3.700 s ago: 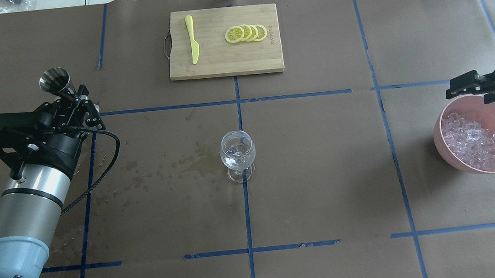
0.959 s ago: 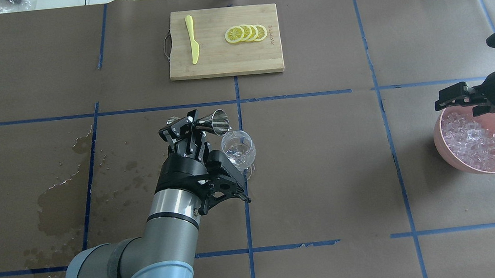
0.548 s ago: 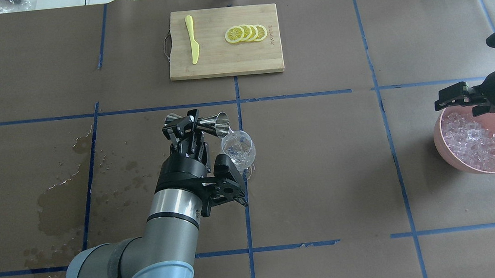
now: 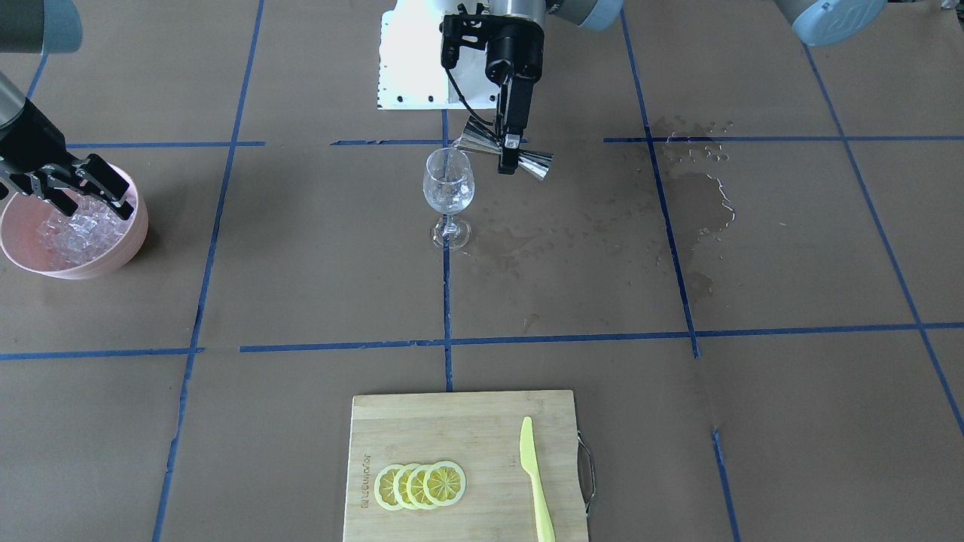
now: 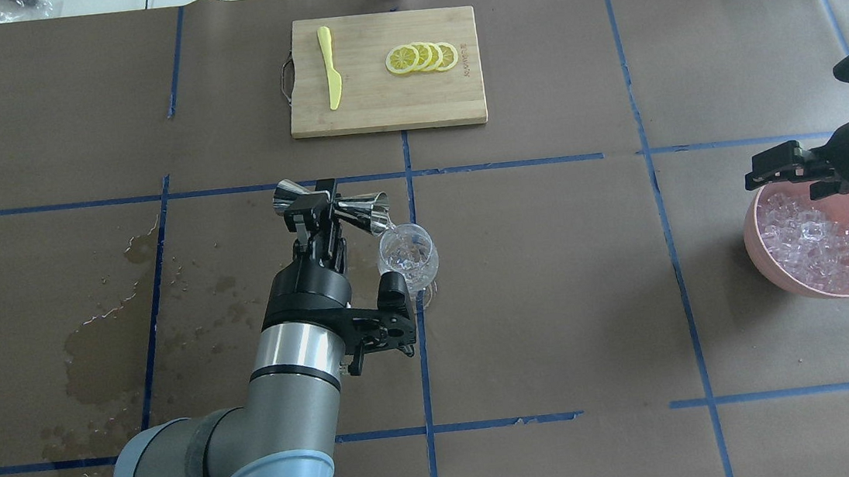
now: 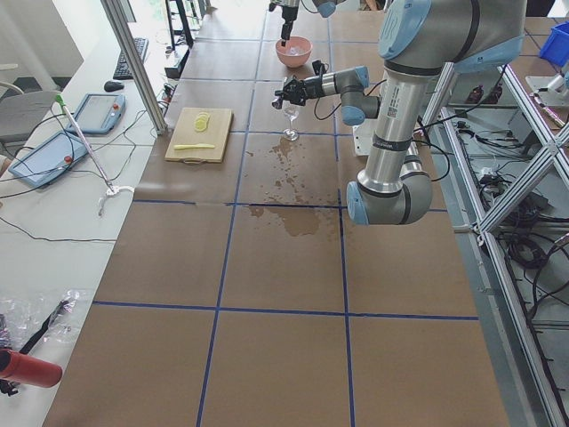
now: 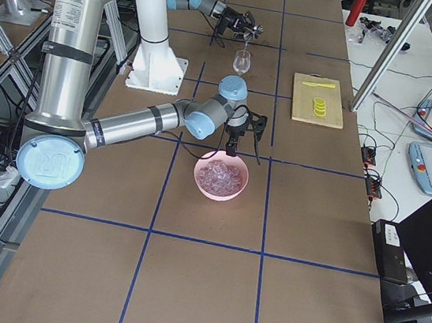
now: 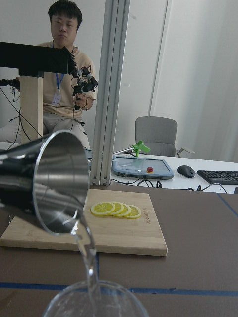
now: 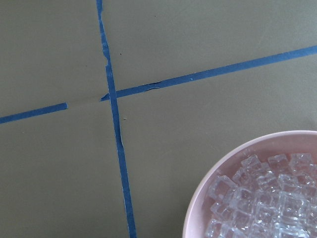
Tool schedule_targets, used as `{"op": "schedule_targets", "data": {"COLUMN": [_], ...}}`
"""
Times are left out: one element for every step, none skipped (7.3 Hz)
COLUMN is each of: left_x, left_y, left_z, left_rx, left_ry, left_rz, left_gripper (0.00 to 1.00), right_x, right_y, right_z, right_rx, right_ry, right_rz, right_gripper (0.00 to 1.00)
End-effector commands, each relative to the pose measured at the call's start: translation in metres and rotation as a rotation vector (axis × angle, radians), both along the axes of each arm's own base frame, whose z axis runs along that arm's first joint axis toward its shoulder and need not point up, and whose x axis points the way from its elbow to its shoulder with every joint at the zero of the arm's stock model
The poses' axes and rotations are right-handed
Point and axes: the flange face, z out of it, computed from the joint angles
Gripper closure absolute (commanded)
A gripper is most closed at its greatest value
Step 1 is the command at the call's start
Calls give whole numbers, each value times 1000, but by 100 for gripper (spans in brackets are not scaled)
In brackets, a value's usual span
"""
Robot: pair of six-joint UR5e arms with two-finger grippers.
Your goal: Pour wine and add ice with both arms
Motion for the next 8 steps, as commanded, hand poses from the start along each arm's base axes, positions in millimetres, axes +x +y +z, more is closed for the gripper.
{"op": "schedule_targets", "data": {"left_x": [-4,-4,-3,-2,-1,-2,-6,-1], "left_y": [0,0,1,1,2,3,6,6], "left_z": [-1,-1,0,0,-1,-3,-7,0], "left_rx": [42,48,50,50,50,50,57,53], "left_ry": [-102,-115,-119,-120,-114,-83,-12,94], "left_rz": [-37,-45,-50,-52,-51,-51,-49,-54], "left_gripper": [100,100,100,100,100,100,100,100], "right_x": [0,0,0,0,0,0,0,0], "right_y": [0,0,0,0,0,0,0,-1], "right_z": [0,0,0,1,1,1,1,2], "right_rx": [1,0,1,0,0,0,-1,-2], "right_ry": [-1,-2,-1,0,0,1,2,4], "right_rz": [0,-1,0,0,0,1,1,2], "right_gripper": [0,0,0,0,0,0,0,0]}}
